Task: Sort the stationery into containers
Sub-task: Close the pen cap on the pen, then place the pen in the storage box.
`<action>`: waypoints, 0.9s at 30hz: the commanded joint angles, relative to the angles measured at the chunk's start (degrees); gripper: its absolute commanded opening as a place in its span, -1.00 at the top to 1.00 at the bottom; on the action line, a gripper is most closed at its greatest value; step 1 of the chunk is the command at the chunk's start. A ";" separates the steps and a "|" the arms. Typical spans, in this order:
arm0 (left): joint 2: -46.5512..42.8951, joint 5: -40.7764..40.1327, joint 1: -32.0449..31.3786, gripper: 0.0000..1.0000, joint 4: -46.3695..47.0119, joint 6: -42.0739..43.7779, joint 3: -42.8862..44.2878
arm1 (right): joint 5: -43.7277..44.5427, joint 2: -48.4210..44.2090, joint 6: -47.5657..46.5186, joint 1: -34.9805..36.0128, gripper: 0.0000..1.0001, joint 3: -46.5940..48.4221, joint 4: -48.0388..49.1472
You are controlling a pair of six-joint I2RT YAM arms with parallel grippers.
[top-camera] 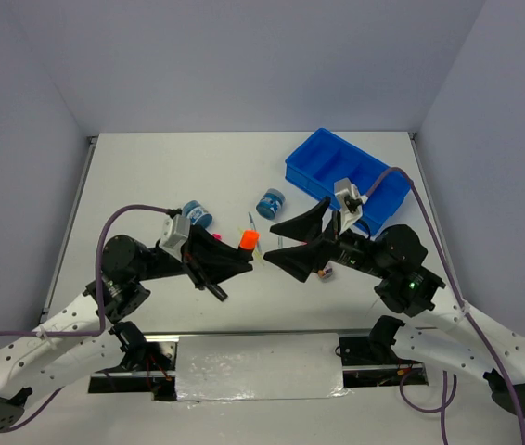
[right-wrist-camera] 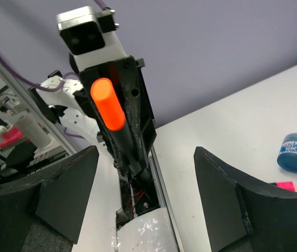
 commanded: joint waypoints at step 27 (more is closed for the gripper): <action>6.82 -3.97 -0.58 1.00 10.79 -9.75 0.60 | -6.42 8.97 0.15 -0.20 0.68 1.64 16.37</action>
